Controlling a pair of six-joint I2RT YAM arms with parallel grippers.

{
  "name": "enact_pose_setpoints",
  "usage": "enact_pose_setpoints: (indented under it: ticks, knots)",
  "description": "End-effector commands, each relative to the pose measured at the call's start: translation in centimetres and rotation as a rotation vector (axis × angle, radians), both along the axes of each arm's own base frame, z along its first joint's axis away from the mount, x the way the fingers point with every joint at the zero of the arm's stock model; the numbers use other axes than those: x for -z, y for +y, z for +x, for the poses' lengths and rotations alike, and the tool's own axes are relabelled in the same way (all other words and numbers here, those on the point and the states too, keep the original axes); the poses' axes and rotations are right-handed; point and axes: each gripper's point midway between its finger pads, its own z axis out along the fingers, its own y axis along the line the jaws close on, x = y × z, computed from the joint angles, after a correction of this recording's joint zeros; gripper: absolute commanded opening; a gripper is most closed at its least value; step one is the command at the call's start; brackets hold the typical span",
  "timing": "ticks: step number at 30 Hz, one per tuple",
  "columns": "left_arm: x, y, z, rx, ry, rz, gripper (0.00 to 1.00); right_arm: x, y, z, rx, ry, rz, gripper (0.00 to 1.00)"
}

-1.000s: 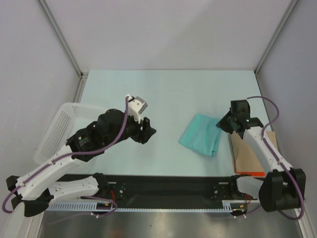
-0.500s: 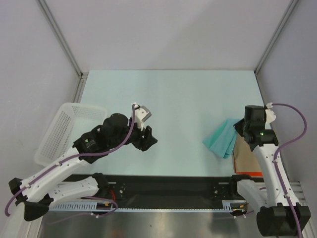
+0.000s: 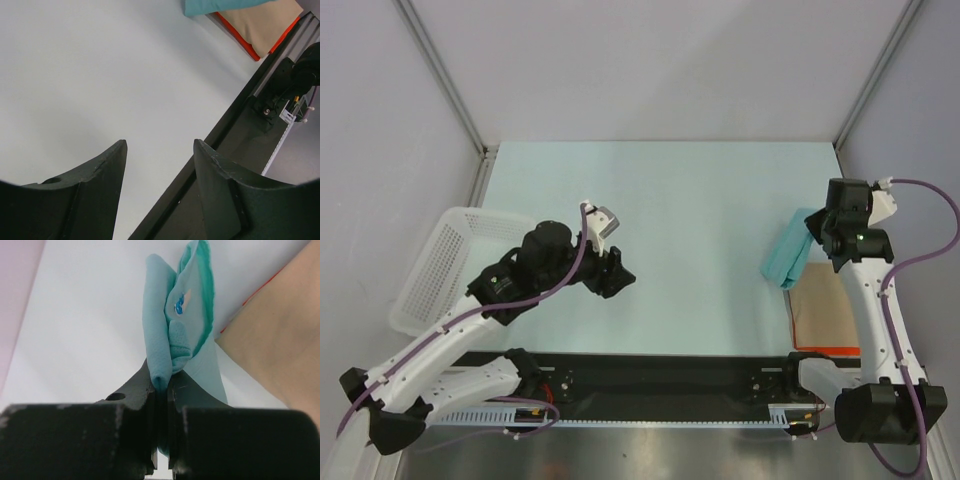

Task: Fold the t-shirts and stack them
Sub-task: Neatly place the folded tshirt to the corner

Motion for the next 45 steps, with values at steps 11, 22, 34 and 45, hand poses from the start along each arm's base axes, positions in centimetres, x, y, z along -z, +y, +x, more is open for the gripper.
enact_pose_setpoints:
  ticks: [11,22,34,45]
  knots:
    - [0.2,-0.3,0.7,0.050,0.003,-0.032,0.61,-4.9,-4.4,-1.0,0.187,-0.065,0.055,0.00]
    - [0.4,-0.4,0.9,0.053,0.021,-0.054,0.61,-5.4,-6.0,-1.8,0.231,-0.075,0.097,0.00]
    - [0.6,-0.4,0.9,0.064,0.027,-0.055,0.61,-2.6,-7.3,-4.7,0.307,-0.075,0.150,0.00]
    - [0.7,-0.1,0.8,0.057,0.034,-0.057,0.61,-5.7,-7.5,-1.2,0.332,-0.234,0.221,0.00]
